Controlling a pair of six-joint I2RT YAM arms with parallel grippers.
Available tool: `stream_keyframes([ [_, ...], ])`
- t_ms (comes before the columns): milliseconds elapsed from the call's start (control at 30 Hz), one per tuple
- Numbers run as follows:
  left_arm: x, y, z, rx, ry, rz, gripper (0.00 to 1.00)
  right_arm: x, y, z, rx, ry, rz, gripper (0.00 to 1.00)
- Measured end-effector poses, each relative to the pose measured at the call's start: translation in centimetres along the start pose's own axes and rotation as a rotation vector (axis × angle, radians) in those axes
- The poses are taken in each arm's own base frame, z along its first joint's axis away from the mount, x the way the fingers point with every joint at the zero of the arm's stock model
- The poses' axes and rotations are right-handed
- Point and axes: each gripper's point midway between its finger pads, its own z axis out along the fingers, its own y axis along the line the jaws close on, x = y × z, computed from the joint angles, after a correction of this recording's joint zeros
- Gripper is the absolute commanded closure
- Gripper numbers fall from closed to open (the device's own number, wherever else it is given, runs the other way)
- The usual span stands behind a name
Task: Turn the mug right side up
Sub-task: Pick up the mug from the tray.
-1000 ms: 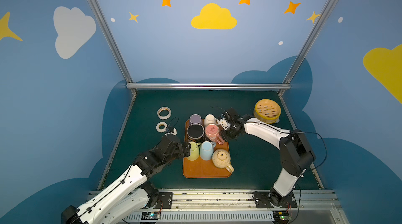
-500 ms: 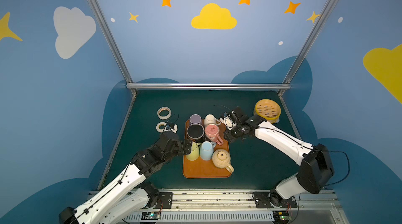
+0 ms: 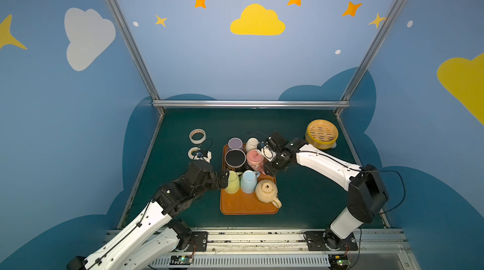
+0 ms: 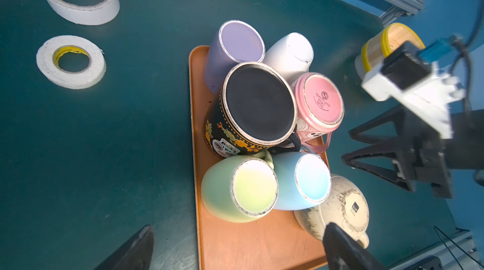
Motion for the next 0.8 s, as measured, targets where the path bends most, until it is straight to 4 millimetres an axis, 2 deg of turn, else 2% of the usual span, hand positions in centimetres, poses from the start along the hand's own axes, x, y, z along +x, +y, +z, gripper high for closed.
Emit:
stream_keyframes([
  [200,-0.2,0.0,-0.8,0.015,-0.019,-0.001,0.00,-0.7,0.0,1.5,-0.003,0.030,-0.014,0.53],
  [467,0.0,0.2,-0.8,0.010,-0.012,0.000,0.00,-1.1,-0.3,3.4,-0.001,0.048,-0.024,0.61],
  [667,0.5,0.5,-0.4,0.000,0.000,0.002,0.00,-2.2,-0.4,3.6,0.003,0.004,-0.030,0.68],
  [800,0.7,0.6,-0.2,-0.008,0.010,0.004,0.00,-2.8,-0.4,3.7,0.004,-0.018,-0.031,0.76],
])
